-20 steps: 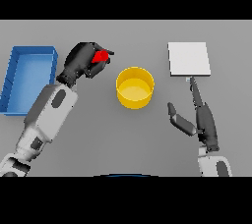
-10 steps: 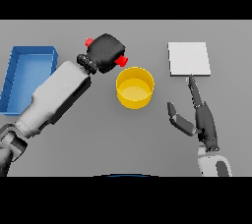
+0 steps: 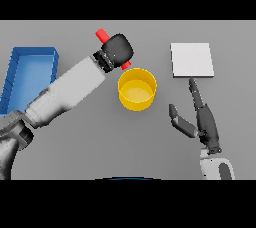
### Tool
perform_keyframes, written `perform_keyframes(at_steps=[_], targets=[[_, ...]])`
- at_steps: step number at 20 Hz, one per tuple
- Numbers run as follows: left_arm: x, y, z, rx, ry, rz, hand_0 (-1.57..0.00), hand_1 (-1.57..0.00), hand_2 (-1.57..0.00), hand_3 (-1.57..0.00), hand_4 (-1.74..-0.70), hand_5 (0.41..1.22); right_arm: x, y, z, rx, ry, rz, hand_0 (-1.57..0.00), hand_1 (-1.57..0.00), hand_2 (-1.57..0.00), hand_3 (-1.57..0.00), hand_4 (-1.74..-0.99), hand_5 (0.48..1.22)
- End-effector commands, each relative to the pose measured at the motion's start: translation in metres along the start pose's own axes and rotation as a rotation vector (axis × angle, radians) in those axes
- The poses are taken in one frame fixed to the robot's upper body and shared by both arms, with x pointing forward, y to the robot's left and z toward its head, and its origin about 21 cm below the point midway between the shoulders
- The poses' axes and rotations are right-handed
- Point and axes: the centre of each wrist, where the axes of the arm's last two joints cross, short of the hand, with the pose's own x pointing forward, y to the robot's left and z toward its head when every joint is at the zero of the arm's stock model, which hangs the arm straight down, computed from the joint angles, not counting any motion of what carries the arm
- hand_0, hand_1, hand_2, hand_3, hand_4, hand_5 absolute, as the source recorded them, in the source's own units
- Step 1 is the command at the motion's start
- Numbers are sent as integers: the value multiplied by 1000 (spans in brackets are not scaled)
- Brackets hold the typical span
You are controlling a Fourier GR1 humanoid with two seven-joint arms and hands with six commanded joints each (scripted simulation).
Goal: Pick up the red beaker and tilt it to pour out 1 green nut into yellow bowl. Pick up the yellow bowl and place it on the metallic measuring scale.
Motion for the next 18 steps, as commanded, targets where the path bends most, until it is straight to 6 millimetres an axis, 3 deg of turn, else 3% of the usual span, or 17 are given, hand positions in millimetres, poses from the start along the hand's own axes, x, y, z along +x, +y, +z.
perform_keyframes(at_steps=[1,10,18], targets=[[0,3,-1,3,-4,-31,-1571,-1571,-1571,-1571,-1723,1220,-1,1,0,4,2,-8,1,1,1,1,-1063,697],[29,12,-7,39,-11,-263,-1571,-1571,-1571,-1571,-1736,1221,-2,5,1,-19,7,-12,1,1,1,1,-1065,684],[40,34,-16,-33,-44,-567,-1571,-1571,-1571,-1571,-1732,1221,-1,4,-5,-27,-8,23,1,1,1,1,-1059,672]])
